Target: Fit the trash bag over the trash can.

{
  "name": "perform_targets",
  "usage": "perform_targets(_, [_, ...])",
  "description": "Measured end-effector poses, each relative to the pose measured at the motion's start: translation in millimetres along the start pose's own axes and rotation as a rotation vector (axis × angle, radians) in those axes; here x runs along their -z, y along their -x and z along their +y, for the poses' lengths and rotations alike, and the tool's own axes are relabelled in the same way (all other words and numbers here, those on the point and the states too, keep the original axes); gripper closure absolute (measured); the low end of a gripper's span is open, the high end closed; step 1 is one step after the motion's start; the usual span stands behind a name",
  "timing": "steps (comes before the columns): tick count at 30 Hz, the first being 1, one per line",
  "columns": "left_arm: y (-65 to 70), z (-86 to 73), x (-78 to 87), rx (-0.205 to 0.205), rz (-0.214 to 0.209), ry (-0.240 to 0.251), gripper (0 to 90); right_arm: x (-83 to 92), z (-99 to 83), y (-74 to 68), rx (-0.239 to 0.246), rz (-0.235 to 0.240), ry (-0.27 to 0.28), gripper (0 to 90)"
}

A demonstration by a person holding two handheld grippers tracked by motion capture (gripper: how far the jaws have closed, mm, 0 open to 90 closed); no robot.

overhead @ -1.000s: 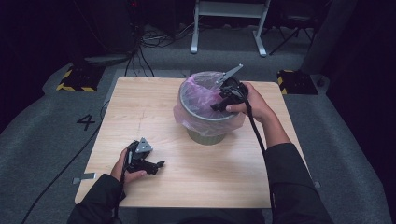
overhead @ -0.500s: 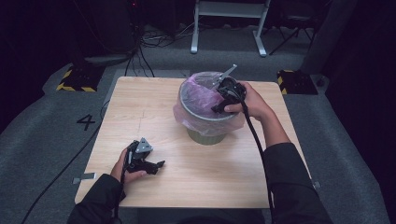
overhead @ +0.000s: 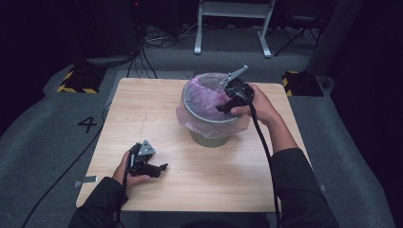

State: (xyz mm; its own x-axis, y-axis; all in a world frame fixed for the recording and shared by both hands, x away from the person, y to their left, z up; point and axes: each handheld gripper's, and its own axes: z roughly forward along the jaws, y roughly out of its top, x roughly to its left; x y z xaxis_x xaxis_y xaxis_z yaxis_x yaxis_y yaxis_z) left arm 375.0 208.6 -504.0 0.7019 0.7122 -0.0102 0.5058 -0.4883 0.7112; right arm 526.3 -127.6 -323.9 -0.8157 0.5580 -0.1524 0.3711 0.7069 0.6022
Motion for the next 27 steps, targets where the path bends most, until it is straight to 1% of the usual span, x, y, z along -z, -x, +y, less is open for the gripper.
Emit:
perform_targets(2, [-0.1,0.0,0.0,-0.002,0.0,0.0,14.8,2.7,-1.1,-1.0,-0.009,-0.011,0.032,27.3])
perform_targets(3, [0.0,0.0,0.0,0.0,0.0,0.0,14.8,3.5,-1.7,-1.6,-0.013,-0.009,0.041,27.2])
perform_targets(4, [0.0,0.0,0.0,0.0,0.0,0.0,14.8,4.2,-2.4,-1.8,-0.011,-0.018,0.047,26.9])
perform_targets(5, [0.0,0.0,0.0,-0.001,0.0,0.0,14.8,4.9,-3.3,-2.8,-0.021,-0.019,0.057,26.8])
perform_targets(9, [0.0,0.0,0.0,0.0,0.0,0.0,14.8,9.2,-9.1,-2.0,-0.037,-0.003,0.112,26.1])
perform_targets(12, [0.0,0.0,0.0,0.0,0.0,0.0,14.8,11.6,-11.6,-2.2,-0.057,-0.007,0.133,26.4])
perform_targets(15, [0.0,0.0,0.0,0.0,0.0,0.0,14.8,14.7,-13.0,-3.9,-0.046,-0.029,0.167,26.3])
perform_targets(19, [-0.1,0.0,0.0,-0.001,0.0,0.0,14.8,20.2,-15.0,-5.7,-0.044,-0.054,0.193,26.5])
perform_targets(23, [-0.1,0.0,0.0,-0.001,0.0,0.0,14.9,28.6,-18.6,-9.2,-0.035,-0.07,0.21,25.8])
perform_targets(25, [-0.1,0.0,0.0,-0.001,0.0,0.0,14.8,32.8,-20.9,-11.7,-0.03,-0.061,0.221,25.4])
perform_targets(27, [-0.1,0.0,0.0,-0.002,0.0,0.0,14.8,36.7,-22.9,-14.1,-0.026,-0.072,0.239,25.3])
